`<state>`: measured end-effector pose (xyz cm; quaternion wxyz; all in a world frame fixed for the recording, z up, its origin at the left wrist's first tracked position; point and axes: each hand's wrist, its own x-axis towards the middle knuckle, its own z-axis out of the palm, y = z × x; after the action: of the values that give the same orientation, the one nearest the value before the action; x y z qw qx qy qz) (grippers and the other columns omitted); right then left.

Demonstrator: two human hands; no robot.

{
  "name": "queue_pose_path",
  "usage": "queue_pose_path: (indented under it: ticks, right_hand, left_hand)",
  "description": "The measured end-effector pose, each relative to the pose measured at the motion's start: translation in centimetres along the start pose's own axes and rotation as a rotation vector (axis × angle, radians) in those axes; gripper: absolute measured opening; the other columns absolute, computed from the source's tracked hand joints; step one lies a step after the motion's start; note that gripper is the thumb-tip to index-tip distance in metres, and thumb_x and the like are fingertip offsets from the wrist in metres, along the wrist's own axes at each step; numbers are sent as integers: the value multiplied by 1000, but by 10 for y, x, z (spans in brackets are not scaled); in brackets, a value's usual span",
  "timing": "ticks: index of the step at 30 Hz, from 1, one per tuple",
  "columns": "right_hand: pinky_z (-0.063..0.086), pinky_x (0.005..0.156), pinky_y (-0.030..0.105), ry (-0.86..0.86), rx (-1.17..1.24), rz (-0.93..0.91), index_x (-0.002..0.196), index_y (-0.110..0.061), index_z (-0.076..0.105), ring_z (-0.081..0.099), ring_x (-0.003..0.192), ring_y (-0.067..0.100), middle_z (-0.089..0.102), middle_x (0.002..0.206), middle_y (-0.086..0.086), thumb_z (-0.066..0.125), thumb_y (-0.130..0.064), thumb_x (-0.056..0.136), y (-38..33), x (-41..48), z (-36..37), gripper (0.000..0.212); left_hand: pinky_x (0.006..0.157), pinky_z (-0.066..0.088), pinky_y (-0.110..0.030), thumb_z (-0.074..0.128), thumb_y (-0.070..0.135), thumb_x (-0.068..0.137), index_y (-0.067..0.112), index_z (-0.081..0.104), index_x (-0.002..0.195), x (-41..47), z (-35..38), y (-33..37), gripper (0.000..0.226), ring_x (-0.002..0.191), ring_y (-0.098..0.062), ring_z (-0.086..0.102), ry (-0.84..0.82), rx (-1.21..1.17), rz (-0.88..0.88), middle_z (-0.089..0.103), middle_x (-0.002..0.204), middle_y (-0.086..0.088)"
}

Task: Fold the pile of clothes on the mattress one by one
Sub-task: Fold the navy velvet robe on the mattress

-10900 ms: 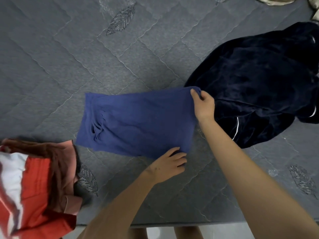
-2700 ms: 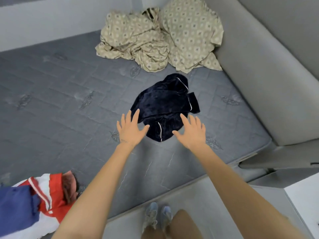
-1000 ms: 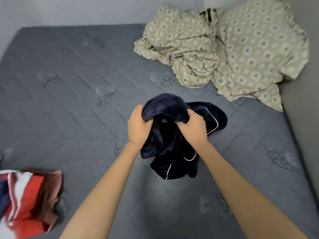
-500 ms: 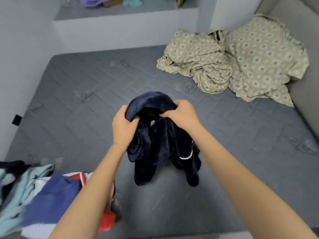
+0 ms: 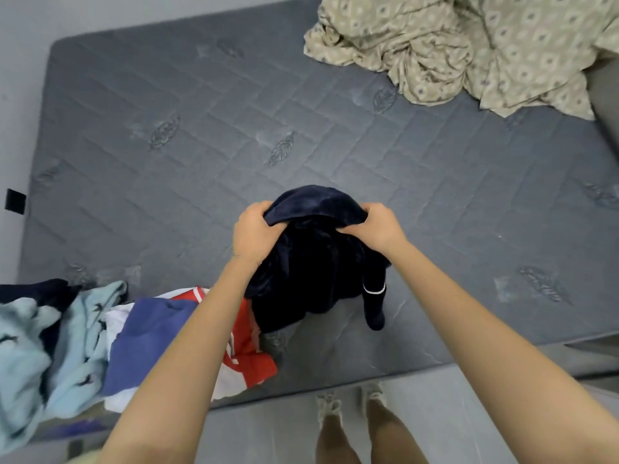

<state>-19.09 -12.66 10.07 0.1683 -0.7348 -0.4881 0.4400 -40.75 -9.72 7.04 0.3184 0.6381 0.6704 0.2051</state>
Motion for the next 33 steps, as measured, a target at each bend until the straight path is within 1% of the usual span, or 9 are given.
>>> queue_pose_path:
  ticks: [3,6,10,14,18,23,29,31,33]
  right_hand:
    - [40,65,29,-29,-118,31,73,-18,56,63,84,27,63,79,6,77,-27,77,16,4,6,23]
    - [43,70,31,-30,-226,37,93,-14,62,62,96,31,68,98,12,74,-26,79,32,18,10,21]
    - [34,105,42,-102,-401,-64,148,-20,31,35,134,31,40,145,12,78,-29,78,36,40,10,85]
    - [23,114,43,-234,-442,-308,152,-26,22,25,141,25,31,152,3,81,-33,71,19,57,21,101]
    - [42,98,38,-290,-520,-404,133,-23,52,53,118,24,60,126,2,74,-27,74,9,72,31,63]
    - [49,74,33,-221,-353,-340,82,-11,69,63,85,23,68,87,3,72,-16,78,6,73,27,8]
    - [39,68,25,-101,-217,-221,72,-24,61,58,78,13,60,75,-11,76,-19,77,-6,68,29,17]
    - [42,73,26,-131,-196,-213,86,-20,67,61,87,15,64,87,-6,77,-18,76,-9,65,33,14]
    - [44,88,26,-231,-188,-279,111,-20,66,59,104,13,65,109,-6,79,-22,75,-14,57,40,39]
  left_hand:
    - [65,36,-30,71,29,84,12,68,93,-3,8,-14,19,83,-27,62,-69,22,8,66,89,-9]
    - [70,36,-24,72,21,84,10,69,108,-1,14,-22,26,95,-27,64,-134,20,57,71,102,-11]
    - [72,34,-18,72,8,83,2,64,108,4,26,-21,27,95,-21,62,-136,-18,-6,69,104,-12]
    - [71,37,-13,74,7,80,7,65,102,7,44,0,24,91,-15,61,-262,-78,25,67,97,-1]
    - [72,40,-4,71,1,81,12,59,97,9,50,14,23,80,3,56,-293,-245,2,61,91,9]
    - [67,39,-20,65,13,87,8,58,98,13,32,-20,13,82,-18,56,-314,-25,-160,60,91,-2]
    - [55,34,-24,65,13,88,2,62,79,21,10,-45,15,60,-4,45,-215,-209,-224,53,68,-2]
    - [55,35,-20,64,6,89,4,60,77,24,2,-37,12,55,6,42,-200,-261,-135,51,65,2]
    - [53,33,-17,64,3,87,-1,58,74,25,-4,-27,15,52,7,39,-199,-288,-78,46,62,2]
